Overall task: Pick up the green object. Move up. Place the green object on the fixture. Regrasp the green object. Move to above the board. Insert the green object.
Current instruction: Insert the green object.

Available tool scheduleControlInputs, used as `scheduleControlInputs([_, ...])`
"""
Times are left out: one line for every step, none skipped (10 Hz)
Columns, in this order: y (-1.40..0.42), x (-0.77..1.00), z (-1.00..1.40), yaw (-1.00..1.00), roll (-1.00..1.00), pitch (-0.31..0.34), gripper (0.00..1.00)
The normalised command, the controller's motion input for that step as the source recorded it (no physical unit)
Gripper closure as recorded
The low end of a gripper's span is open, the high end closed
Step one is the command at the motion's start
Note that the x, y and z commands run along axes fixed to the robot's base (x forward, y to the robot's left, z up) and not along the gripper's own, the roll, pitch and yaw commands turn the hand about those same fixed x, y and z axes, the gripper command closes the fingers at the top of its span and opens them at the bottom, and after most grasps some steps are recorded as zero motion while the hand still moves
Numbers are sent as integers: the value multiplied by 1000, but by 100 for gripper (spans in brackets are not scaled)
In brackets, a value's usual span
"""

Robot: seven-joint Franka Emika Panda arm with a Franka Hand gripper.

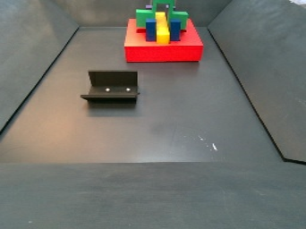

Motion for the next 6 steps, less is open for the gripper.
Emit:
scheduleControlInputs([-26,0,-189,0,0,-44,100])
scheduleControlInputs([-74,46,-166,0,-11,0,100])
scheduleControlInputs([-80,57,-109,-57,-64,0,100])
scheduleControlInputs([-57,151,-51,-126,-84,41,100])
scheduleControlInputs([-29,200,-26,-194,-87,87,100])
scheduleControlInputs([0,217,-54,-171,-23,63,100])
